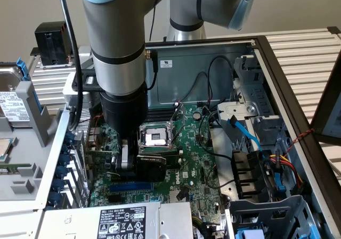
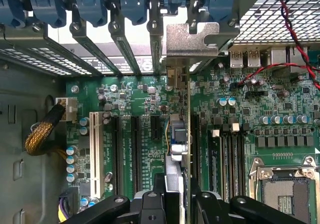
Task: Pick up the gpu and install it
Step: 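Insert the gpu into the slot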
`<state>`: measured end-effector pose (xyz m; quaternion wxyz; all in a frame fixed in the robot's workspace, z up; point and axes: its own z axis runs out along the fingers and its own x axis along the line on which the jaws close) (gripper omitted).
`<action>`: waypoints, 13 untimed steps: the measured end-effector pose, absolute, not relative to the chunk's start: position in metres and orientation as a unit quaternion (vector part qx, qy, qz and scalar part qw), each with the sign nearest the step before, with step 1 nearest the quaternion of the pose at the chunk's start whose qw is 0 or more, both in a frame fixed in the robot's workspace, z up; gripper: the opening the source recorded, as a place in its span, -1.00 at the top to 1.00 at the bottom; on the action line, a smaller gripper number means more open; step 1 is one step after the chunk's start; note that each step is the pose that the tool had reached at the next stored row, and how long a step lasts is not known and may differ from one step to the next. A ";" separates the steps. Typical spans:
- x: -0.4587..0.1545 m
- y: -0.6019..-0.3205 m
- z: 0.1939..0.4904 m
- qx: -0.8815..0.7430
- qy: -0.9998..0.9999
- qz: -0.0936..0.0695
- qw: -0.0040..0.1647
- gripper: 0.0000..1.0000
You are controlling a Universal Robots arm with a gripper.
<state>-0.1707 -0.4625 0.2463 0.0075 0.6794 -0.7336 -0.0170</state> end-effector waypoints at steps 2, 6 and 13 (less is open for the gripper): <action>-0.171 -0.462 0.246 0.679 -0.734 -0.017 0.008 0.44; -0.171 -0.462 0.246 0.679 -0.734 -0.018 0.008 0.44; -0.171 -0.462 0.244 0.679 -0.734 -0.018 0.008 0.44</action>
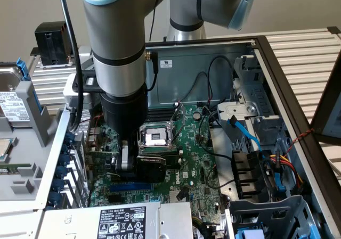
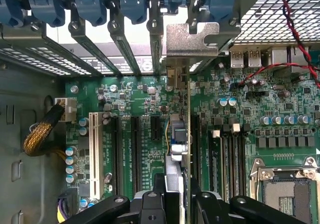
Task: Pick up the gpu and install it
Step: 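Insert the gpu into the slot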
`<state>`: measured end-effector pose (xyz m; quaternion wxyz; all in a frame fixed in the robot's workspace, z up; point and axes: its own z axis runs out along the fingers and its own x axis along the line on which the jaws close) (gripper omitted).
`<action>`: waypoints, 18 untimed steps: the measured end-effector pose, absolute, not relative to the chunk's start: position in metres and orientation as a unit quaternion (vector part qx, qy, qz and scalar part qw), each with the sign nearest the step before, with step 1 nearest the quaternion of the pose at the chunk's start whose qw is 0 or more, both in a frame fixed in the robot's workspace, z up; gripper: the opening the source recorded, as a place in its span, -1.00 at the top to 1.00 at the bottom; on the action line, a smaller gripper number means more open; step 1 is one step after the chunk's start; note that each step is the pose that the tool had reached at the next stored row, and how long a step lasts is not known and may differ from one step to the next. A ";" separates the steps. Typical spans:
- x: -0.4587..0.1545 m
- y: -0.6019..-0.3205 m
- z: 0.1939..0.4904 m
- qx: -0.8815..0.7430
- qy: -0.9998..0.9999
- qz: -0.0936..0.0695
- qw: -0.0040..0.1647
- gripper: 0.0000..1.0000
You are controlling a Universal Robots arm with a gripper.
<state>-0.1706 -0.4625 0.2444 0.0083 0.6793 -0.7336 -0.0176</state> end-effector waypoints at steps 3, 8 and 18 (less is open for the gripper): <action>-0.170 -0.462 0.244 0.679 -0.734 -0.018 0.008 0.44; -0.169 -0.462 0.244 0.679 -0.734 -0.018 0.008 0.44; -0.169 -0.462 0.243 0.679 -0.734 -0.017 0.008 0.44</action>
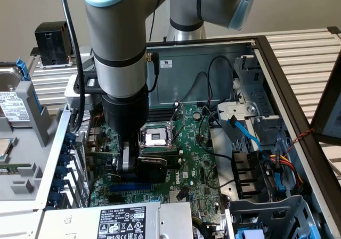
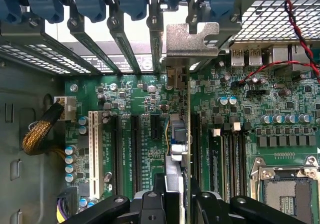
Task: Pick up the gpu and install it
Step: 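Insert the gpu into the slot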
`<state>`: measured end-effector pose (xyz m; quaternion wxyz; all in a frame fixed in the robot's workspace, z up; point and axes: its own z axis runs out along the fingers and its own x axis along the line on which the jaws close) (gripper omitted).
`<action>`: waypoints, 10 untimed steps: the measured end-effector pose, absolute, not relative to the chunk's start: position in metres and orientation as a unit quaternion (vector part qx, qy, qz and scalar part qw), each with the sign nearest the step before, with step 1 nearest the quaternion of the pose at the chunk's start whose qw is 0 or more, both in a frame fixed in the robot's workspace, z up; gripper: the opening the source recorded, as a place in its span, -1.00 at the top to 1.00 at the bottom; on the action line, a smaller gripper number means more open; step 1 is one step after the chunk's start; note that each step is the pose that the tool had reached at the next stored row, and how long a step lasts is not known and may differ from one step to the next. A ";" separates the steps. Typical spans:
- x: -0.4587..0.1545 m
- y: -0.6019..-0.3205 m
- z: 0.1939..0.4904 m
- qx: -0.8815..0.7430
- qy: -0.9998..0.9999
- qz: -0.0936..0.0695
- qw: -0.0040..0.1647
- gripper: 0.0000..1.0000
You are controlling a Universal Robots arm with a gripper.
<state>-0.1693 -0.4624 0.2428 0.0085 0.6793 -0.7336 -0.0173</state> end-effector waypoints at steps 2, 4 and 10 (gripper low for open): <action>-0.169 -0.462 0.243 0.679 -0.734 -0.017 0.009 0.44; -0.169 -0.462 0.242 0.679 -0.734 -0.017 0.009 0.44; -0.170 -0.462 0.242 0.679 -0.734 -0.017 0.009 0.44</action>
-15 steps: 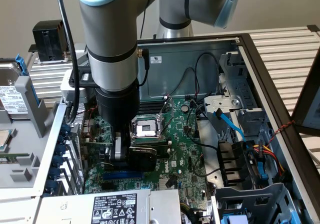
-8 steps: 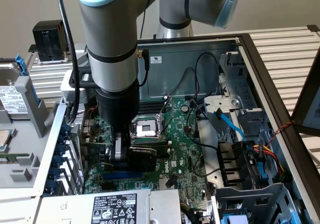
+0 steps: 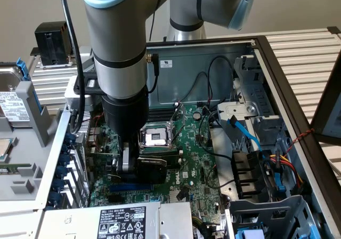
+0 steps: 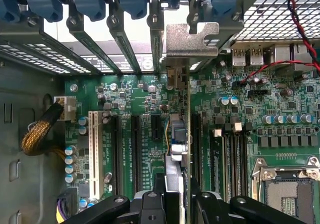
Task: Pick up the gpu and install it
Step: 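Insert the gpu into the slot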
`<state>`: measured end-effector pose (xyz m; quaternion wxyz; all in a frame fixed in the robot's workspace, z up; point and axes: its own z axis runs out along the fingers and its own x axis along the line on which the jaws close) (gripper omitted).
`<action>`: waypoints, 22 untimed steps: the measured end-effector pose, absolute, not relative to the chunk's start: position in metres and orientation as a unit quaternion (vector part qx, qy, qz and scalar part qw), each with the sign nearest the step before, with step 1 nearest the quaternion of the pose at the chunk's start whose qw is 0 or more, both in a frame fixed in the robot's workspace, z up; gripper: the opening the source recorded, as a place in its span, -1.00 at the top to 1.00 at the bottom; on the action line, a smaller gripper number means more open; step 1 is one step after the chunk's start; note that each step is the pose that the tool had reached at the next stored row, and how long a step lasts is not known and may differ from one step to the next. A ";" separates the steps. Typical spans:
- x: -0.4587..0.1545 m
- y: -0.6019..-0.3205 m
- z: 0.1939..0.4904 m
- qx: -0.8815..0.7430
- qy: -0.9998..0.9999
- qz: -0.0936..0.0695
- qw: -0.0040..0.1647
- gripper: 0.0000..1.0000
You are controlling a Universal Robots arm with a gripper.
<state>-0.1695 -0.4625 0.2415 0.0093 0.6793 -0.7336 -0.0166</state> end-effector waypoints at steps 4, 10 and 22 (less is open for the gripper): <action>-0.170 -0.462 0.241 0.679 -0.734 -0.015 0.011 0.44; -0.170 -0.462 0.240 0.679 -0.734 -0.015 0.011 0.44; -0.170 -0.462 0.240 0.679 -0.734 -0.008 0.008 0.44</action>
